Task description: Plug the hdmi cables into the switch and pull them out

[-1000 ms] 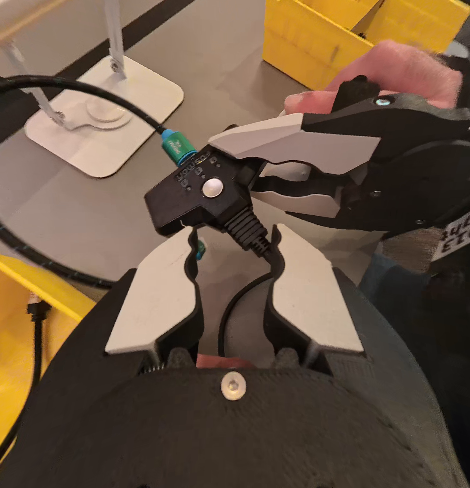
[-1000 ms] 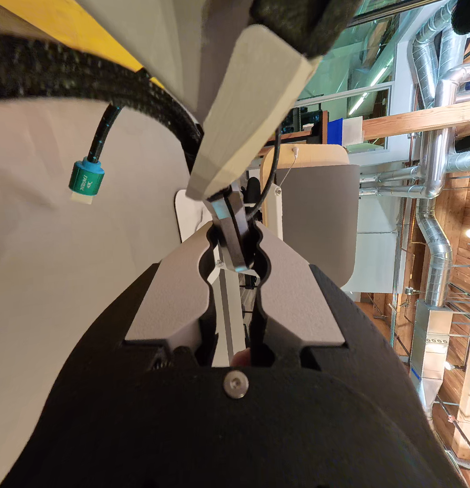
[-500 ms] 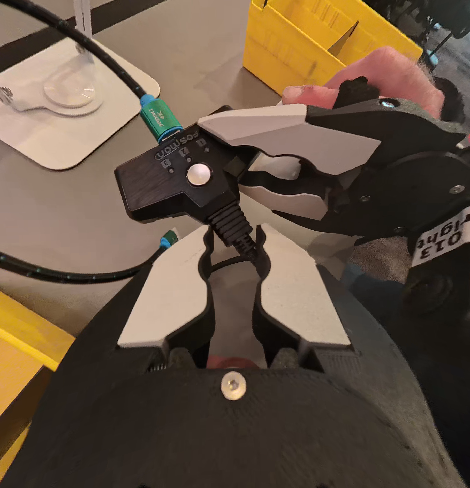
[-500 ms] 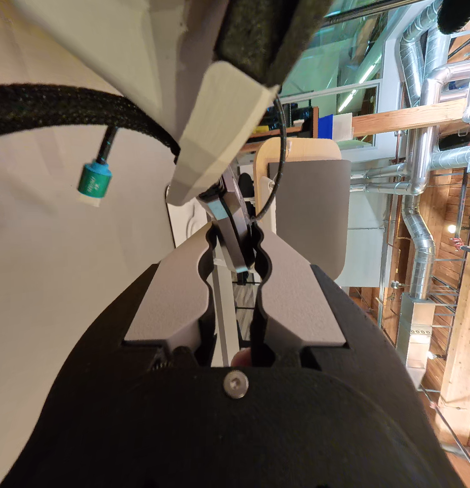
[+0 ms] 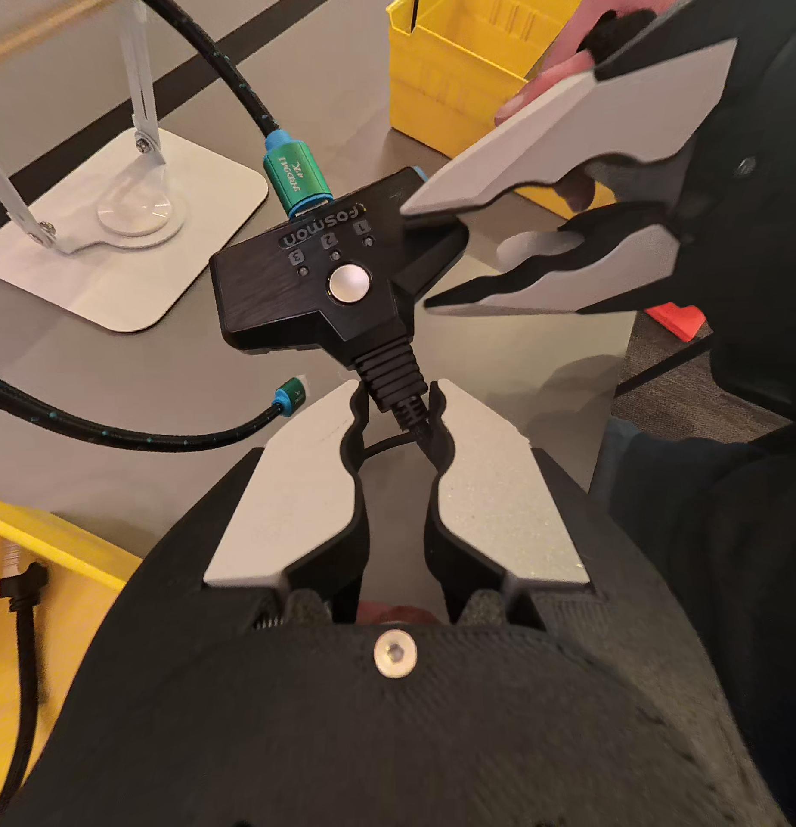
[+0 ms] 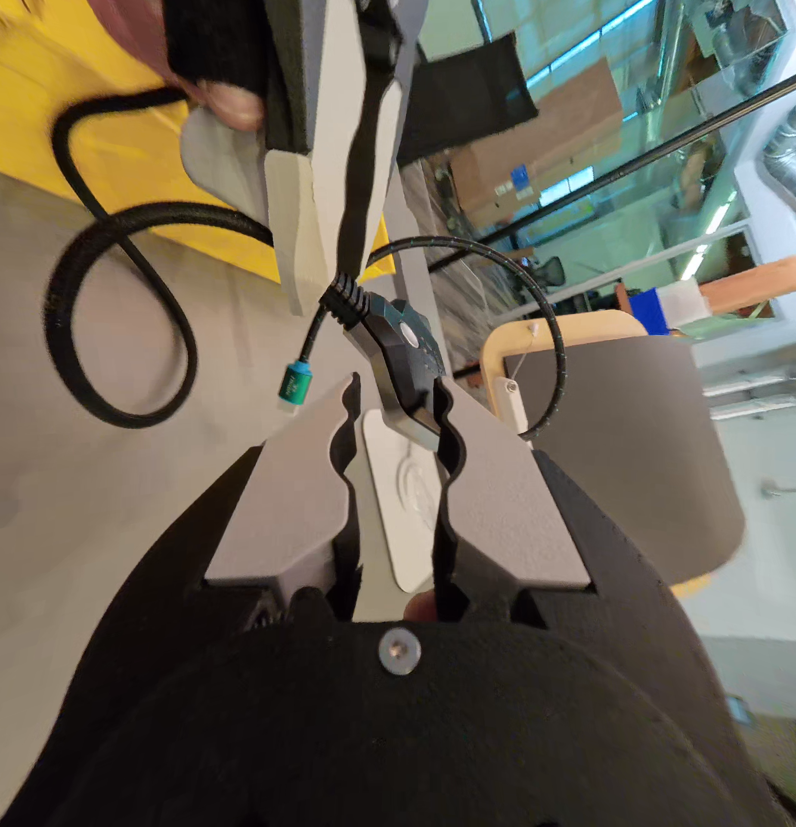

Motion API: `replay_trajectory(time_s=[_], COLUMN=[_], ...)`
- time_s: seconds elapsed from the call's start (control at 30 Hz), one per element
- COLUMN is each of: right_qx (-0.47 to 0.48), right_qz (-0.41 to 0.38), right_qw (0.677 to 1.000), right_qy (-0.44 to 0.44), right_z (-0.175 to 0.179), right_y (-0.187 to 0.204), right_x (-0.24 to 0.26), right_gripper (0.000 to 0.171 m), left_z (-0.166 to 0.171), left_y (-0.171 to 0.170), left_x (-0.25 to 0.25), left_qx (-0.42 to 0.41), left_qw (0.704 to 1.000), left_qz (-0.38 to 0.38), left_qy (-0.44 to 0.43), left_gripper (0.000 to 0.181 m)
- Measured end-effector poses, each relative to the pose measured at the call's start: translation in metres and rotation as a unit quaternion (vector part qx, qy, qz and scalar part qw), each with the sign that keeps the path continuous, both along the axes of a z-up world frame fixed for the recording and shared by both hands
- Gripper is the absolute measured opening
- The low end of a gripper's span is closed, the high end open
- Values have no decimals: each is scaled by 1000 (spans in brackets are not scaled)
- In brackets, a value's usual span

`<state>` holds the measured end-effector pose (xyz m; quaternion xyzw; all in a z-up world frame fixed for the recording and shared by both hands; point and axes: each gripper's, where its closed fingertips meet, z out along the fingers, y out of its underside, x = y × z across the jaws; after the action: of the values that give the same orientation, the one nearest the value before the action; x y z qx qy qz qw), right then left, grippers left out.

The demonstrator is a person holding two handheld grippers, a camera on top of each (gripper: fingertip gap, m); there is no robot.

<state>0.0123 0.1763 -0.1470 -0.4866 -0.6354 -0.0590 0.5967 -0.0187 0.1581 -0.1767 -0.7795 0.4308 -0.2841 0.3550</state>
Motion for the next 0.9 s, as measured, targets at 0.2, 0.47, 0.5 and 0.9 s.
replay_trajectory(time_s=[0.2,0.47,0.5,0.9], right_qx=[-210,-388,-401,-490], right_qz=[98,192,187,257], right_qw=[952,839,833,764], right_qy=[198,329,331,331], right_z=[26,40,37,31], right_y=[-16,-23,-20,-43], right_x=[12,33,35,23], right_gripper=[40,40,43,43], left_z=[13,18,20,19], left_y=[-13,-31,-34,-65], left_x=[1,-5,-4,-4], left_qx=[45,87,93,96], left_qw=[997,988,986,968], left_qz=[-63,-128,-138,-230], left_qy=[-4,28,25,35], left_gripper=[25,25,25,25])
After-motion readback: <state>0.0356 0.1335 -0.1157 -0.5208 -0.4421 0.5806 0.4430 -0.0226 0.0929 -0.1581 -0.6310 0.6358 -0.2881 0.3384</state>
